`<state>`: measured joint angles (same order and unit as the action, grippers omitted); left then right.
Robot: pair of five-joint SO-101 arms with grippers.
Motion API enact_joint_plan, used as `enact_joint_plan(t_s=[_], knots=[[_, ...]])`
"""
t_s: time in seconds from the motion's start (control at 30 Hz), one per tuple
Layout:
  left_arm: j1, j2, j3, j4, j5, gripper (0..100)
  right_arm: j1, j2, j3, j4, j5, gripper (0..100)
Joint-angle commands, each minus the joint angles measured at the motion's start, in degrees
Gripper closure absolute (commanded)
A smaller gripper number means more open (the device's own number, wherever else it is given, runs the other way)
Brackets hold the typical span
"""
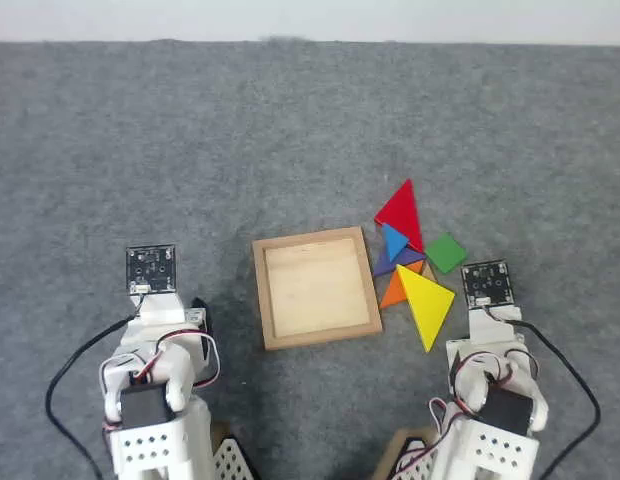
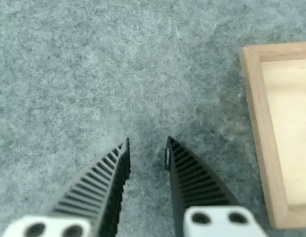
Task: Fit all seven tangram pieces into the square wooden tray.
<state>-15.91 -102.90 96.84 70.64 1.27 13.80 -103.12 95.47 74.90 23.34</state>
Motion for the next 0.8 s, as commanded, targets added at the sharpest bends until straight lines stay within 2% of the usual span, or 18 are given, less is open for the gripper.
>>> enact_joint_plan(t_s=[0.0, 0.2, 0.5, 0.63, 0.77], knots=[[-0.35, -0.53, -0.31, 0.18, -0.26, 89, -17.01, -0.84, 0.97, 0.4, 0.62, 99.1], [-0.35, -0.53, -0.31, 0.18, -0.26, 89, -22.55, -0.84, 0.97, 0.4, 0.7, 99.1], [-0.35, -0.53, -0.31, 0.18, -0.26, 89, -23.16, -0.84, 0.88, -0.04, 0.97, 99.0], [-0.35, -0.53, -0.31, 0.18, -0.26, 89, -19.03, -0.84, 0.88, -0.22, 1.05, 99.0], [-0.35, -0.53, -0.31, 0.18, -0.26, 89, -10.86, -0.92, 0.35, -7.08, 1.05, 99.1]])
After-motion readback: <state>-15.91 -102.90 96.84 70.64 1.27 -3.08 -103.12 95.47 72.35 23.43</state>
